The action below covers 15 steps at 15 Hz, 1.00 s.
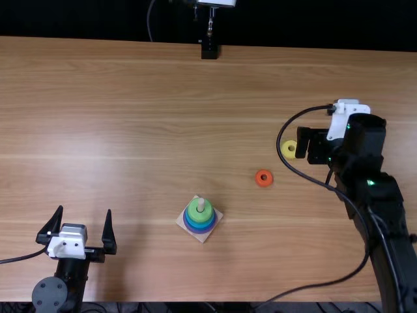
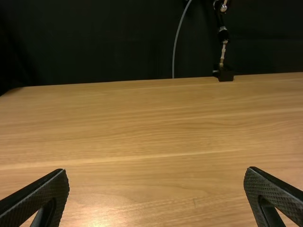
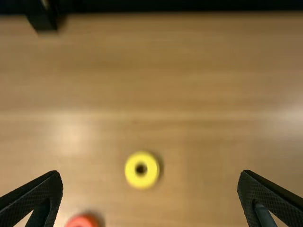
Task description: Build the Hanoi tower: stack the rings onto the peg from bottom to top in this color order: purple, dark blue, light blue, dark green, light green, yellow, orange.
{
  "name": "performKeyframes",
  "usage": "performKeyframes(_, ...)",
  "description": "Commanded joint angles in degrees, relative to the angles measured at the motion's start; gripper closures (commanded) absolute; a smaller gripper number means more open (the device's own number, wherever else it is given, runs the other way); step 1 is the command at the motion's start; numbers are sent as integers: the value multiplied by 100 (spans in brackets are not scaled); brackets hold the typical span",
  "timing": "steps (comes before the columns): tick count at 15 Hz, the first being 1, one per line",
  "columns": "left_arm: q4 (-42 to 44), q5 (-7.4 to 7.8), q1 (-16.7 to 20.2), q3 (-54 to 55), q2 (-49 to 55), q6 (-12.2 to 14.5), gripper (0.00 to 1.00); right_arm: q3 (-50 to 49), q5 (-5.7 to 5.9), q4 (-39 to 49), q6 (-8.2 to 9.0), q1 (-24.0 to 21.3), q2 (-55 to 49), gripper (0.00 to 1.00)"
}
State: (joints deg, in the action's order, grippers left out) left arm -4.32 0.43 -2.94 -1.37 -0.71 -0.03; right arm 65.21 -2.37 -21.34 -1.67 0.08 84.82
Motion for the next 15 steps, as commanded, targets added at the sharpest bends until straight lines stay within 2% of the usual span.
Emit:
performKeyframes(1, -22, 21, 48, 137, 71, 45, 0, 405, -27, -308, -65, -25, 457, 0)
performKeyframes(4, -22, 10, 48, 137, 71, 45, 0, 871, -27, -930, -65, -25, 1459, 0)
performKeyframes(8, -22, 10, 48, 137, 71, 45, 0, 1512, -27, -952, -96, 1, 2294, 0)
performKeyframes(15, -22, 10, 48, 137, 71, 45, 0, 1829, -16, -1099, -75, 353, 2962, 0)
